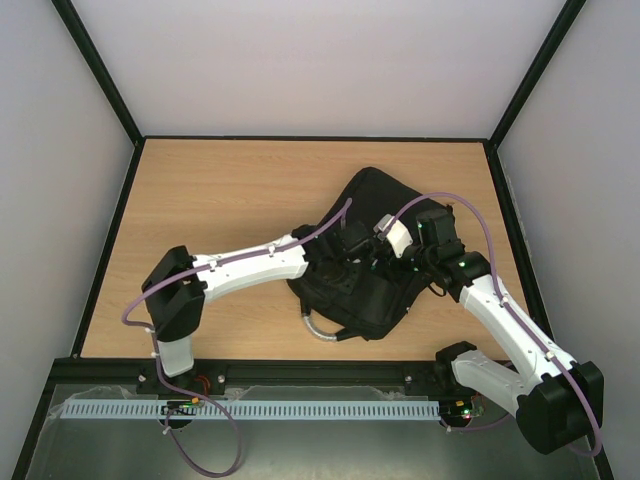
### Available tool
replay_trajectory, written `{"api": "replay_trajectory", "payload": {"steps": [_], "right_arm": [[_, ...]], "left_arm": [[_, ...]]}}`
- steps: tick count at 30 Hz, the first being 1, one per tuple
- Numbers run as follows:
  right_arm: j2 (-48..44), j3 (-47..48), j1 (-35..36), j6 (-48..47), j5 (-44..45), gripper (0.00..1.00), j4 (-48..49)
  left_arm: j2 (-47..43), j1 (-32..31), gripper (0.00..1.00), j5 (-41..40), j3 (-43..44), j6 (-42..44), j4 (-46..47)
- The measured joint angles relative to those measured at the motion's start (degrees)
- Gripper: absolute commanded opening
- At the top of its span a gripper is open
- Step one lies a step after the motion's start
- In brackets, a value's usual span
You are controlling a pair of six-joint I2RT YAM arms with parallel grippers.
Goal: Pack the student bag
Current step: Pick up the stationery from the center of the board, then place the stationery in the student bag.
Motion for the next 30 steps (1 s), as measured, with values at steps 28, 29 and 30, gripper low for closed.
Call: {"api": "replay_trajectory", "payload": {"steps": [28,29,30], "right_arm": [[0.0,0.0,-0.02,-0.02,-0.02,0.01,0.0],[0.0,0.0,-0.02,-0.02,-0.07,0.01,0.0],[0.0,0.0,-0.02,-0.02,-0.17,0.01,-0.02]], "left_arm": [[4.44,6.99,0.45,3.32,2.16,4.94,9.97],[3.58,6.82,0.46,2.95,1.51,4.68,9.66],[2.62,6.73,0.47,2.64,0.87,4.31,9.35]]}}
